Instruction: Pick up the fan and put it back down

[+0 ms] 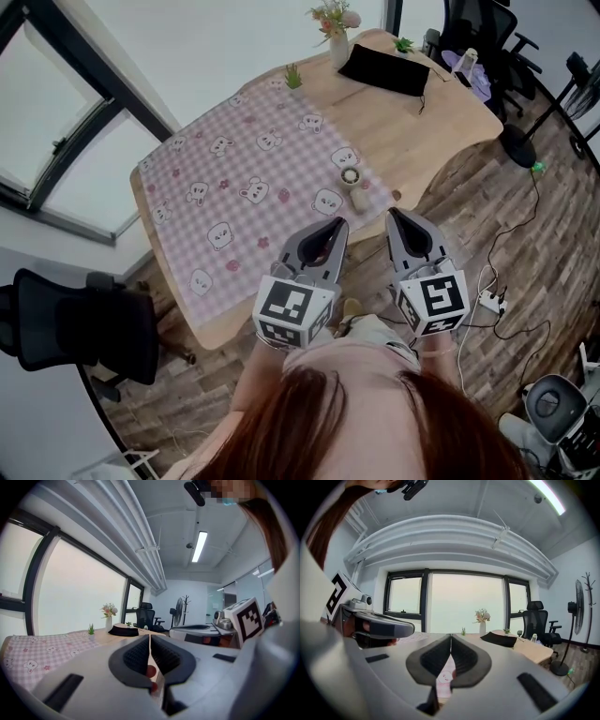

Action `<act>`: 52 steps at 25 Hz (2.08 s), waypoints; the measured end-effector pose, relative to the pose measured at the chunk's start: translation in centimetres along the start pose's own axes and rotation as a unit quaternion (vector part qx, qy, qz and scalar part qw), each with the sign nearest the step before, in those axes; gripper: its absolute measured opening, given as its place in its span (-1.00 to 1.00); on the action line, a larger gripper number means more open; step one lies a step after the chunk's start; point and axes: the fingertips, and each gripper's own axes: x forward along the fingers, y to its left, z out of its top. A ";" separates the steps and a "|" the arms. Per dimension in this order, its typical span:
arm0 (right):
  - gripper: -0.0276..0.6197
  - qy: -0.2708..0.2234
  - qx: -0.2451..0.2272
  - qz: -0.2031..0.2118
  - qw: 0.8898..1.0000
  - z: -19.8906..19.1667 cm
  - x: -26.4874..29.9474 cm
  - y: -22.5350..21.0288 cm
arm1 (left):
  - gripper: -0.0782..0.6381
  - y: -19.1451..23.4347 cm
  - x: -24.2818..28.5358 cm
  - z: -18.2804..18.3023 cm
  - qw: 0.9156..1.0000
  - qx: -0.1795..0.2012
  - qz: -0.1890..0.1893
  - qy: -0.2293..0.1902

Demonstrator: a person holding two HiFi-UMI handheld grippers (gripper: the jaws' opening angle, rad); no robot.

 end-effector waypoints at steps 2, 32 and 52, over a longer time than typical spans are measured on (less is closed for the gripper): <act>-0.91 0.002 -0.002 0.008 1.000 -0.2 0.5 -0.8 | -0.74 -0.1 1.0 -0.1 1.000 -0.004 0.007 0.001; -0.76 0.105 -0.004 0.032 0.994 -7.0 9.7 -3.1 | -0.74 6.0 8.3 -0.6 0.999 -0.010 -0.012 0.040; -0.61 0.186 0.006 0.006 0.982 -12.3 14.6 -3.4 | -0.74 9.4 11.1 -2.9 0.995 -0.004 -0.068 0.077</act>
